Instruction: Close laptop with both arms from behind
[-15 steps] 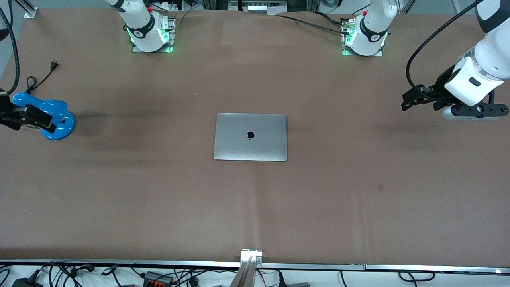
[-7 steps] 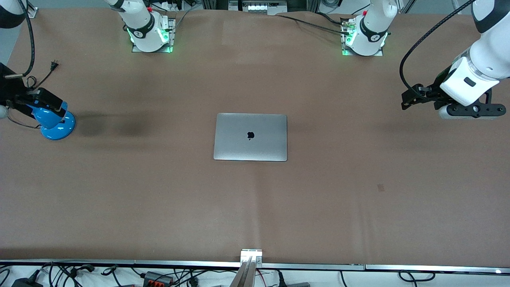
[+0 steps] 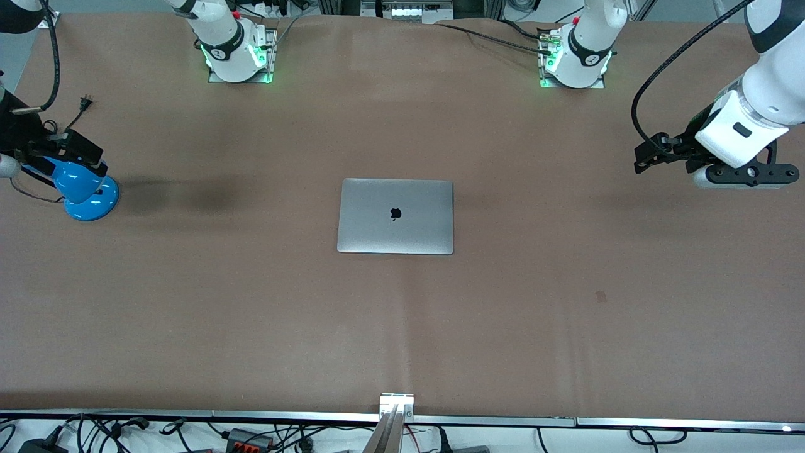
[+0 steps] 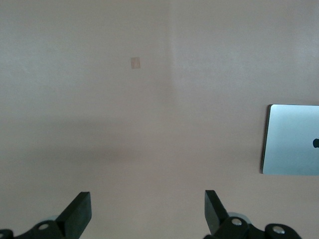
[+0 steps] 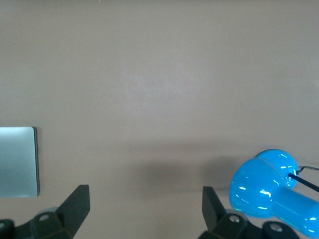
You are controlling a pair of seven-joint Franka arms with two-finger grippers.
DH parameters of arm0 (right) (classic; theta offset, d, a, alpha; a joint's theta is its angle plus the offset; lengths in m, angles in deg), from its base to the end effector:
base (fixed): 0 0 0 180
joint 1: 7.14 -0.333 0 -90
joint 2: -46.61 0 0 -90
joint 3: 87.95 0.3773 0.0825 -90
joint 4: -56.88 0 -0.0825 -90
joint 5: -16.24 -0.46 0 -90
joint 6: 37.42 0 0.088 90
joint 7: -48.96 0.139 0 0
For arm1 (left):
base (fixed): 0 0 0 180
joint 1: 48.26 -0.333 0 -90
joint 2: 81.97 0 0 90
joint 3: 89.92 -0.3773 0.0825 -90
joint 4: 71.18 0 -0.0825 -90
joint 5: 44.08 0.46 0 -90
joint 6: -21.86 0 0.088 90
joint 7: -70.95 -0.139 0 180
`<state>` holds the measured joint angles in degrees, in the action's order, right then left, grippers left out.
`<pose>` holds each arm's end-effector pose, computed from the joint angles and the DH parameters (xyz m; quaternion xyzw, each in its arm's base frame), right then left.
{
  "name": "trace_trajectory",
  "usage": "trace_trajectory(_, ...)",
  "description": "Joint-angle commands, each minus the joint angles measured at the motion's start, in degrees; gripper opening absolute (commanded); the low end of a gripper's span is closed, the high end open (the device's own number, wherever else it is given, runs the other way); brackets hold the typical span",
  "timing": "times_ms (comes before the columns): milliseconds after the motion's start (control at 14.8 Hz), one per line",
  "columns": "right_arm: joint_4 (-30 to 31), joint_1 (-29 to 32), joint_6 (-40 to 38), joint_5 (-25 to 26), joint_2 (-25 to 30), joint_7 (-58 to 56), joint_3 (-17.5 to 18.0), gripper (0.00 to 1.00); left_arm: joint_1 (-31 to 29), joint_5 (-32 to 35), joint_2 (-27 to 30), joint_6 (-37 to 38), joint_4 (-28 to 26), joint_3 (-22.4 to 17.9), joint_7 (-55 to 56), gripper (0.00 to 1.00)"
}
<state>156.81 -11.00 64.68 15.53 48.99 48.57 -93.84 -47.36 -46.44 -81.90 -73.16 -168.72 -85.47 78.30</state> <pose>0.6320 -0.0220 0.6030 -0.9991 0.0154 -0.0397 0.0074 0.6276 -0.0642 0.5899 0.9994 0.0197 -0.0235 0.0179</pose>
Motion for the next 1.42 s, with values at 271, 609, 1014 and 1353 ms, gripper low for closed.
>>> trace_trajectory(271,0.1,0.3,-2.0,1.0,0.6,-0.1,0.6,1.00,-3.3,1.1,-1.5,1.0,1.4,1.9,-2.6,1.00)
trace_trajectory(609,0.2,3.2,-2.0,1.3,0.9,-0.4,2.2,1.00,-3.9,1.0,-1.5,1.0,1.7,2.9,-3.0,1.00)
trace_trajectory(1014,0.3,5.5,-2.6,1.3,1.4,-0.2,4.9,1.00,-3.9,1.0,-1.5,1.1,1.7,2.9,-2.9,1.00)
trace_trajectory(1353,0.4,5.4,-4.1,1.1,1.5,-0.2,5.0,1.00,-3.5,1.0,-1.4,1.1,2.3,3.1,-2.6,1.00)
